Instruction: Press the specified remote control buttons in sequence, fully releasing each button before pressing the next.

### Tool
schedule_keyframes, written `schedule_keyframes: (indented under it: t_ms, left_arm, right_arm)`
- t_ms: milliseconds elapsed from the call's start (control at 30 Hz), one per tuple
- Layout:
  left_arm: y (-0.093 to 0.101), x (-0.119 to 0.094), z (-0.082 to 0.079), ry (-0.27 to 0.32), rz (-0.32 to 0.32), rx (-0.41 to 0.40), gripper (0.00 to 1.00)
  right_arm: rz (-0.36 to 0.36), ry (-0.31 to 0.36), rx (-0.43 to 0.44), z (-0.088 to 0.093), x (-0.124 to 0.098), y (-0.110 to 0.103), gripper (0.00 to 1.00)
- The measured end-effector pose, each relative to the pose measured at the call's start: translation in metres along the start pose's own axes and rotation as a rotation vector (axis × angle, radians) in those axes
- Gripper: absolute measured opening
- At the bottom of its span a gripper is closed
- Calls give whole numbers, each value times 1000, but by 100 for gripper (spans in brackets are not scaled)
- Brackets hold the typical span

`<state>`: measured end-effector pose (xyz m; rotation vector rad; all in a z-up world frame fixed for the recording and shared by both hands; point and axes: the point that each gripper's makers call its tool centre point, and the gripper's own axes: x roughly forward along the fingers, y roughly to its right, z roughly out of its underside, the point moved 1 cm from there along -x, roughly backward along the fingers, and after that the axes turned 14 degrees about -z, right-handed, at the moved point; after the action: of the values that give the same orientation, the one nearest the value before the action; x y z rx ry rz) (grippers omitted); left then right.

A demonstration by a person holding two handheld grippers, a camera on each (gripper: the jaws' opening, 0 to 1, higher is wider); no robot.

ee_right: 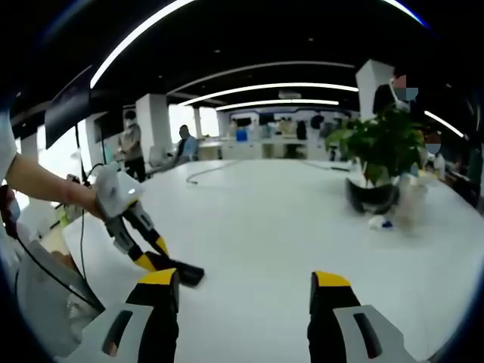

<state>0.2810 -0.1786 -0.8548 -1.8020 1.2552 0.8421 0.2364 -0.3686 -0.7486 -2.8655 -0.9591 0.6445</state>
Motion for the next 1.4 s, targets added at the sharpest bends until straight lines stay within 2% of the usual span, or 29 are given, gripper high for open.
schedule_keyframes:
  t_ms: [1400]
  left_arm:
    - [21, -5, 0, 12, 15, 18, 24]
  right_arm:
    - [-8, -15, -3, 3, 1, -1, 68]
